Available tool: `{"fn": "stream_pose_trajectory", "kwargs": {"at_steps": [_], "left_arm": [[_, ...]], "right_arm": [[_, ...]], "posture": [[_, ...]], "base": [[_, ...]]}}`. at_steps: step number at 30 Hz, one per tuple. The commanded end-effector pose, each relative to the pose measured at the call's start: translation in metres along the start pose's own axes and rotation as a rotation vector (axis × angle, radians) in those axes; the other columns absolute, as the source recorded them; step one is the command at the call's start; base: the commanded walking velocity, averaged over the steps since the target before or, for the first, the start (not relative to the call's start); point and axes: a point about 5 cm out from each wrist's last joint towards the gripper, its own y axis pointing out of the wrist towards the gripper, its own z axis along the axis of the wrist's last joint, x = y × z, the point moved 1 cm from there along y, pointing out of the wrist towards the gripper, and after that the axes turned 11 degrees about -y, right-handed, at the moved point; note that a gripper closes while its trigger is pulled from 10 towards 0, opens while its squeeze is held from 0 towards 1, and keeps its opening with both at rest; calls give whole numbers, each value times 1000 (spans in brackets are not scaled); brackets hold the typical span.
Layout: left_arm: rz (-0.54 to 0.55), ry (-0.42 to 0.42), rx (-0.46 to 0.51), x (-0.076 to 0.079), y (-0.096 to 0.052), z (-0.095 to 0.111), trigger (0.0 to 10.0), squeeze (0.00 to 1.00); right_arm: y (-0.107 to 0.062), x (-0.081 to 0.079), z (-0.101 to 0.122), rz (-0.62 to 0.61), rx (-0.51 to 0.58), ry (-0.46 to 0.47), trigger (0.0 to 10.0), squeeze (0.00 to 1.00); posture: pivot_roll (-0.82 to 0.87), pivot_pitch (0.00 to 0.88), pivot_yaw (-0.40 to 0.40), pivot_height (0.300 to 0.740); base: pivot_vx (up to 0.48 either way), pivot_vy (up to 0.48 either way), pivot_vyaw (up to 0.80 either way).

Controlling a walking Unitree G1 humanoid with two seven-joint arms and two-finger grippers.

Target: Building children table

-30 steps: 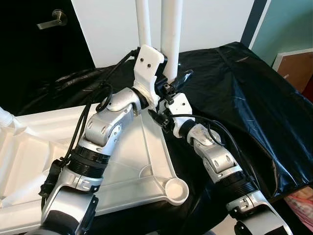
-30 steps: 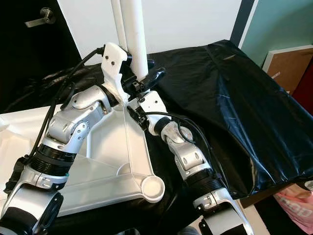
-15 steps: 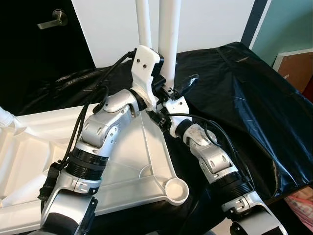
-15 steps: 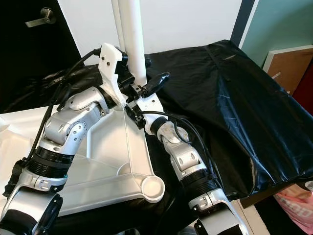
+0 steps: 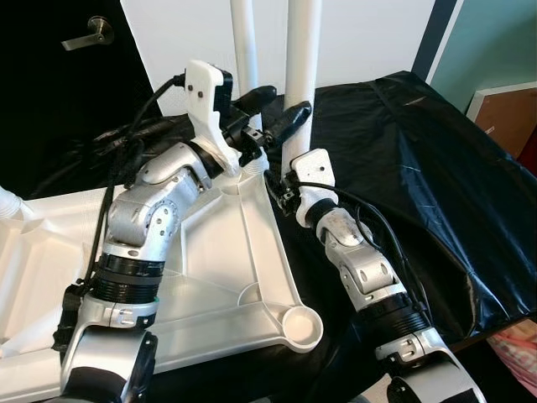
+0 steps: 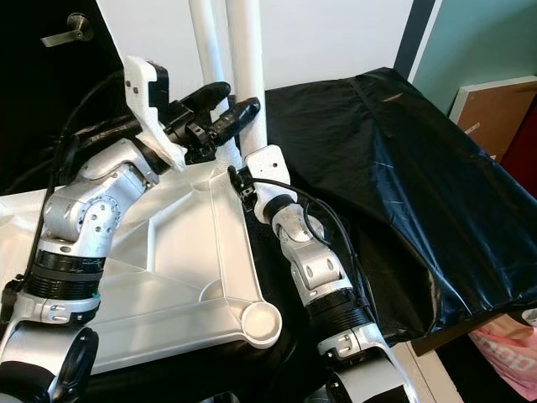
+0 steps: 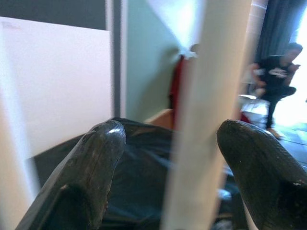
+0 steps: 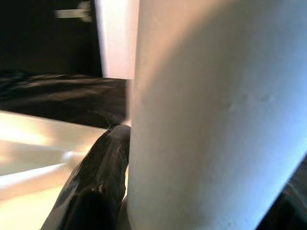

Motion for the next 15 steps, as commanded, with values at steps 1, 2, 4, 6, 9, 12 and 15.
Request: {"fn": "stream_pose_trajectory", "kwargs": {"at_steps": [1,2,4,6,9,12,15], "left_arm": [[4,14,-3,-2,-8,0,10000,0],[4,14,-3,-2,-8,0,10000,0],[49,27,-51,-9,-18,-10,10000,0],[78,20,-78,-13,-22,-18,10000,0],[139,71,-132,-17,-33,-36,10000,0],[190,131,-153,-18,-41,-44,10000,0],[220,152,-161,-20,-45,-47,10000,0]], "right_arm": [[-1,8,-3,-55,-20,24,10000,0],[-1,8,-3,-55,-20,24,10000,0],[-4,17,-8,-112,-42,38,10000,0],[-7,21,-10,-135,-43,36,10000,0],[-15,30,-15,-177,-44,19,10000,0],[-23,36,-19,-207,-49,11,10000,0],[-27,40,-20,-217,-49,6,10000,0]], "posture": [[-63,54,36,740],[-63,54,36,740],[-60,58,38,740],[-61,59,39,740],[-63,64,39,740],[-68,67,41,740],[-67,67,42,740]], "base": [[0,0,0],[0,0,0],[0,0,0],[0,0,0],[0,0,0],[0,0,0],[0,0,0]]}}
